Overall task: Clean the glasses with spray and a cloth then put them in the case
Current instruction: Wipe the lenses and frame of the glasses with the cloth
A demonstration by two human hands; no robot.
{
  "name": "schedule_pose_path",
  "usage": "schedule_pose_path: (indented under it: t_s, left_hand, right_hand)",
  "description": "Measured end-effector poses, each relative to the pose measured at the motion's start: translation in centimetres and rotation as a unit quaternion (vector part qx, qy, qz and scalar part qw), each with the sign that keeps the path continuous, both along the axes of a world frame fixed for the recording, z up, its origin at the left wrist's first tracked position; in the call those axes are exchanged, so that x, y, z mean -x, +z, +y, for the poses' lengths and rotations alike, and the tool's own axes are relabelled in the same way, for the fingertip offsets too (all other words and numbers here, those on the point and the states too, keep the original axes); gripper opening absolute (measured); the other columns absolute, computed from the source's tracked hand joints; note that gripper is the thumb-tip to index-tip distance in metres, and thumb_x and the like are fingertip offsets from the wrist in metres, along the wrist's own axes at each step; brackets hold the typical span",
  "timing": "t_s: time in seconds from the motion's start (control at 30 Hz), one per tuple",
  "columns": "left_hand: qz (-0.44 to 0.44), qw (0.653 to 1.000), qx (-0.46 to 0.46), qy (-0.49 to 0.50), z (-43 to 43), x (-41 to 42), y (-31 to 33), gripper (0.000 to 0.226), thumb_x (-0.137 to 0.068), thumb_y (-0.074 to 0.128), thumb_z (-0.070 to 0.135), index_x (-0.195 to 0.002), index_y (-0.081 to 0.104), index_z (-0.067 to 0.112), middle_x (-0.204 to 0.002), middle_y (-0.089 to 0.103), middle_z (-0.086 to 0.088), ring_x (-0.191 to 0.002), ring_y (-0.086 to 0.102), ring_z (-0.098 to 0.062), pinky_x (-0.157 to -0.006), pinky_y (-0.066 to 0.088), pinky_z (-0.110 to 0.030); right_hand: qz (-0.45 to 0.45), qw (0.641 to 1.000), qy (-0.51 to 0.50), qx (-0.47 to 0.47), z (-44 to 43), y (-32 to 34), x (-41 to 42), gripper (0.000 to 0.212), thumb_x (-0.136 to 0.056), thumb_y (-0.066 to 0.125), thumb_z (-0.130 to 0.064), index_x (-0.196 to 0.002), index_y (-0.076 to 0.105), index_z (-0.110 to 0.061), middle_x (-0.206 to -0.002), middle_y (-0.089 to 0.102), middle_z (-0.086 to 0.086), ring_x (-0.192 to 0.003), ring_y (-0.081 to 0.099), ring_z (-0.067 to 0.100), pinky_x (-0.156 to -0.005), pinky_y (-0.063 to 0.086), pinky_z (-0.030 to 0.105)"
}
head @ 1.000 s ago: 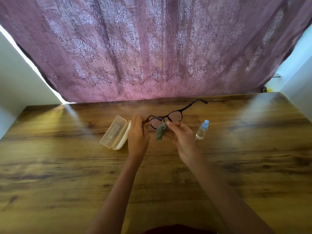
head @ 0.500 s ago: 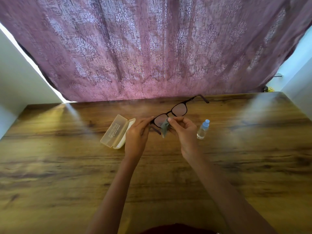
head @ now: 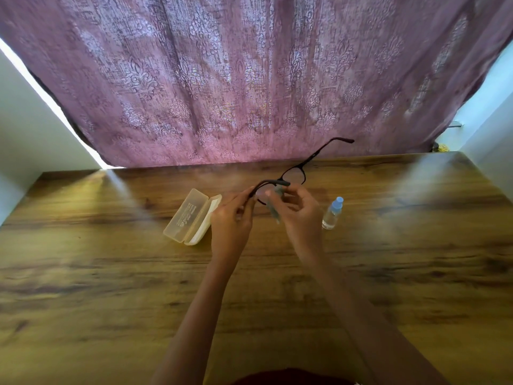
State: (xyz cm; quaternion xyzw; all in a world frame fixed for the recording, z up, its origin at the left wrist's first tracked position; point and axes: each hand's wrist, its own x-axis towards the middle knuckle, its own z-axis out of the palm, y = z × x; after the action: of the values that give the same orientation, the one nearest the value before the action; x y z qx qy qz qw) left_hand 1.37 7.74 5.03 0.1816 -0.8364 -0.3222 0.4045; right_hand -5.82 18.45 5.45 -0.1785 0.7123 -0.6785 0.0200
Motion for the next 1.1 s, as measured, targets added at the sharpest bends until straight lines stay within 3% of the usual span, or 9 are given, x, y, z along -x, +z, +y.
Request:
schedule_pose_path:
  t_s: [0.13, 0.23, 0.4, 0.57, 0.7, 0.83, 1.0, 1.1]
  left_hand:
    - [0.012, 0.999, -0.031, 0.013, 0.5, 0.4, 0.1, 0.019, -0.086, 0.066, 0.007, -0.104, 0.072, 0.004, -0.09, 0.072, -0.006, -0.075, 0.058, -0.003, -0.066, 0.041, 0.0]
    - [0.025, 0.995, -0.1, 0.011, 0.6, 0.6, 0.4, 0.025, -0.084, 0.067, 0.006, -0.109, 0.071, 0.009, -0.093, 0.073, -0.001, -0.074, 0.063, -0.006, -0.067, 0.045, -0.004]
    - [0.038, 0.989, -0.144, 0.009, 0.6, 0.7, 0.7, 0.025, -0.084, 0.067, 0.007, -0.109, 0.072, 0.011, -0.086, 0.073, -0.002, -0.073, 0.064, -0.013, -0.068, 0.05, -0.016]
    - [0.029, 0.993, -0.112, 0.001, 0.4, 0.6, 0.6, 0.024, -0.088, 0.064, 0.01, -0.111, 0.071, 0.011, -0.092, 0.073, 0.001, -0.075, 0.064, -0.011, -0.068, 0.048, -0.013]
    - [0.021, 0.998, -0.064, -0.015, 0.3, 0.3, 0.5, 0.021, -0.092, 0.058, 0.014, -0.11, 0.069, 0.01, -0.095, 0.072, 0.001, -0.079, 0.061, 0.0, -0.066, 0.042, -0.005]
    - [0.032, 0.998, -0.058, -0.013, 0.2, 0.2, 0.5, 0.018, -0.091, 0.06, 0.011, -0.106, 0.07, 0.012, -0.092, 0.07, 0.007, -0.079, 0.061, 0.002, -0.064, 0.044, -0.009]
    - [0.034, 0.998, -0.043, -0.011, 0.2, 0.5, 0.4, 0.022, -0.09, 0.059, 0.006, -0.11, 0.068, 0.011, -0.092, 0.065, 0.011, -0.082, 0.056, 0.015, -0.067, 0.041, -0.003]
    - [0.037, 0.998, -0.048, -0.01, 0.2, 0.4, 0.3, 0.023, -0.09, 0.06, 0.006, -0.11, 0.068, 0.011, -0.093, 0.066, 0.009, -0.084, 0.057, 0.011, -0.07, 0.041, -0.004]
  right_hand:
    - [0.171, 0.982, -0.019, -0.085, -0.1, 0.2, -0.1, 0.029, -0.081, 0.075, -0.02, -0.104, 0.066, -0.005, -0.104, 0.055, -0.002, -0.087, 0.062, 0.011, -0.074, 0.053, 0.013]
    - [0.203, 0.974, -0.018, -0.102, 0.1, 0.4, -0.1, 0.026, -0.082, 0.071, -0.006, -0.108, 0.067, -0.003, -0.104, 0.057, 0.002, -0.09, 0.061, 0.015, -0.079, 0.054, 0.02]
    - [0.263, 0.955, -0.022, -0.139, 0.1, 0.5, -0.2, 0.026, -0.084, 0.068, -0.001, -0.11, 0.066, 0.002, -0.104, 0.059, 0.009, -0.089, 0.055, 0.008, -0.082, 0.043, 0.004]
    - [0.289, 0.942, -0.007, -0.167, 0.0, 0.7, -0.9, 0.019, -0.085, 0.067, -0.002, -0.103, 0.067, 0.003, -0.1, 0.058, 0.012, -0.088, 0.053, 0.01, -0.08, 0.039, 0.003]
    - [0.335, 0.923, 0.043, -0.186, -0.1, 1.9, -0.5, 0.024, -0.085, 0.063, -0.001, -0.108, 0.068, 0.001, -0.1, 0.058, 0.011, -0.091, 0.056, 0.016, -0.081, 0.046, 0.017]
    - [0.343, 0.916, -0.001, -0.21, 0.1, 2.7, 0.7, 0.023, -0.081, 0.067, 0.005, -0.104, 0.07, 0.004, -0.095, 0.06, 0.014, -0.088, 0.057, 0.024, -0.075, 0.05, 0.027]
    - [0.348, 0.914, 0.027, -0.206, 0.1, 2.5, -0.8, 0.019, -0.081, 0.07, 0.0, -0.1, 0.069, 0.0, -0.091, 0.064, 0.009, -0.086, 0.058, 0.019, -0.077, 0.043, 0.017]
    - [0.331, 0.921, 0.018, -0.207, -0.2, 3.1, -0.2, 0.023, -0.082, 0.068, -0.002, -0.105, 0.069, 0.0, -0.095, 0.065, 0.01, -0.089, 0.059, 0.02, -0.081, 0.043, 0.02]
